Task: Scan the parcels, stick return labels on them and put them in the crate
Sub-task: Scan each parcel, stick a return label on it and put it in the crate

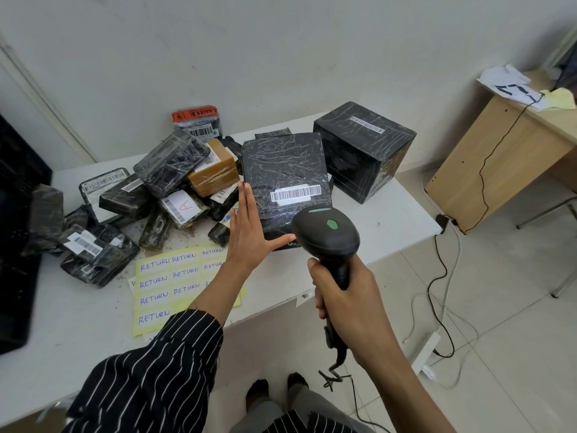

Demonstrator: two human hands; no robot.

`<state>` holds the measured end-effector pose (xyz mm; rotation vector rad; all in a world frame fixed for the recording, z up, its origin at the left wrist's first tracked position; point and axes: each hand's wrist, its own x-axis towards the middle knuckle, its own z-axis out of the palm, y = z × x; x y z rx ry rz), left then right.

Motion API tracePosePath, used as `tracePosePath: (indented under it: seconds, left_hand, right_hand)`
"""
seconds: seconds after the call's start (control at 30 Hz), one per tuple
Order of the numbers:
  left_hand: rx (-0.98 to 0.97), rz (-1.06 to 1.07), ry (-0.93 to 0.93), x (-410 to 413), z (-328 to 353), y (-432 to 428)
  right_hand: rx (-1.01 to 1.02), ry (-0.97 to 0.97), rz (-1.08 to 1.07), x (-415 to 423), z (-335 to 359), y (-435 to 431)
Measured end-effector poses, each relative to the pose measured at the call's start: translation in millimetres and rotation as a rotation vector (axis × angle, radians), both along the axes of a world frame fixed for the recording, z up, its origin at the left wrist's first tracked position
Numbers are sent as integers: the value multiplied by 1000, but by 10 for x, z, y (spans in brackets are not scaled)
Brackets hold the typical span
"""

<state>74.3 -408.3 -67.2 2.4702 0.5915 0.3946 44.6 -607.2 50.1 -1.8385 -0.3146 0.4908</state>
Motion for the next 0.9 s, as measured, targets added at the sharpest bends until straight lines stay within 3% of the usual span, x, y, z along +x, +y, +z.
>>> tracePosePath:
  seconds: [0.73, 0.9]
  left_hand:
    - [-27, 6, -15, 3, 21, -15]
    - [-121, 3, -18, 11, 16, -11]
  right_hand:
    - [-15, 20, 14, 49, -27, 1]
    - [-41, -8, -5, 143, -57, -19]
